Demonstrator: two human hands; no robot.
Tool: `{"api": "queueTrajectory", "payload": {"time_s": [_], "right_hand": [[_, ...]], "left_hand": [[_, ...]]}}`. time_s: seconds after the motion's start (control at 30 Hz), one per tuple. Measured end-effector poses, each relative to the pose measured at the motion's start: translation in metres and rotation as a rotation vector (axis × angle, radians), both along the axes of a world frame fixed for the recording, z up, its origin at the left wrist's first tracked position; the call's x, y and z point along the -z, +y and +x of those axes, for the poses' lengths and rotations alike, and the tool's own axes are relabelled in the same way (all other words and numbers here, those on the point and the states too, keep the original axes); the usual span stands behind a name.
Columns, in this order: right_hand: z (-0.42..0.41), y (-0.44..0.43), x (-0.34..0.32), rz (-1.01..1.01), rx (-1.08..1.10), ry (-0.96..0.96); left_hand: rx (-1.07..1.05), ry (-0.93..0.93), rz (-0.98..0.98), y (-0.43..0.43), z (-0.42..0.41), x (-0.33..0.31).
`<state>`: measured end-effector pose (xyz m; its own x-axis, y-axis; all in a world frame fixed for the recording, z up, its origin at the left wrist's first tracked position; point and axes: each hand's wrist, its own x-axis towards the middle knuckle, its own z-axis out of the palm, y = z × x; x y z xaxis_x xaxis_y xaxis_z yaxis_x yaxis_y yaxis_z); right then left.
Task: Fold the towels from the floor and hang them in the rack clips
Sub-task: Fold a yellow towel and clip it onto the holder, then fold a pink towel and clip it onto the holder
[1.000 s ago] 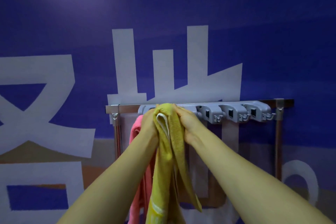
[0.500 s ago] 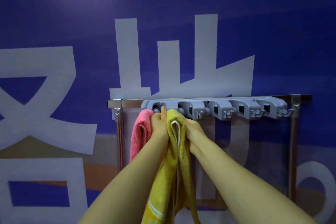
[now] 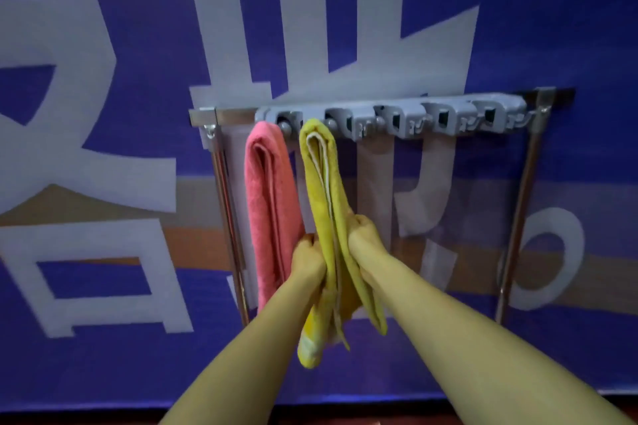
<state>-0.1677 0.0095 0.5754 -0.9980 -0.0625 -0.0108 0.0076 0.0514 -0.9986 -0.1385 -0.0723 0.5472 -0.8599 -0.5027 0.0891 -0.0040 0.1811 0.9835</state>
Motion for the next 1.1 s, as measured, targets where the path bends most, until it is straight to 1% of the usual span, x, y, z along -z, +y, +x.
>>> {"api": "queueTrajectory", "payload": {"time_s": [0.07, 0.1, 0.17, 0.23, 0.27, 0.37, 0.43, 0.47, 0.63, 0.73, 0.87, 1.0, 1.1], "right_hand": [[0.009, 0.013, 0.025, 0.158, 0.016, 0.000], [0.015, 0.020, 0.047, 0.241, 0.025, -0.022], [0.031, 0.036, 0.085, 0.337, 0.046, -0.063], [0.048, 0.049, 0.115, 0.434, 0.050, -0.120], [0.057, 0.057, 0.137, 0.492, 0.035, -0.148], [0.082, 0.074, 0.199, 0.665, -0.032, -0.153], [0.093, 0.081, 0.246, 0.741, -0.076, -0.170], [0.100, 0.084, 0.270, 0.768, -0.098, -0.198], [0.122, 0.098, 0.376, 0.891, -0.204, -0.285], [0.133, 0.102, 0.434, 0.952, -0.290, -0.357], [0.144, 0.099, 0.500, 0.979, -0.357, -0.407], [0.145, 0.091, 0.551, 0.973, -0.403, -0.426], [0.143, 0.086, 0.582, 0.934, -0.413, -0.460]], "left_hand": [[-0.050, -0.121, -0.005, 0.005, 0.010, 0.029], [-0.058, -0.215, 0.015, 0.007, 0.021, 0.047], [-0.060, -0.345, 0.027, 0.014, 0.044, 0.079], [-0.017, -0.422, -0.024, 0.018, 0.060, 0.106], [0.000, -0.467, -0.027, 0.021, 0.069, 0.129], [0.027, -0.566, -0.031, 0.030, 0.095, 0.186], [0.036, -0.657, -0.116, 0.034, 0.111, 0.225], [0.047, -0.692, -0.153, 0.037, 0.118, 0.247], [0.114, -0.890, -0.162, 0.042, 0.139, 0.354], [0.177, -1.033, -0.239, 0.042, 0.147, 0.412], [0.197, -1.184, -0.175, 0.040, 0.153, 0.474], [0.168, -1.206, -0.178, 0.036, 0.150, 0.530], [0.160, -1.160, -0.218, 0.027, 0.146, 0.562]]}}
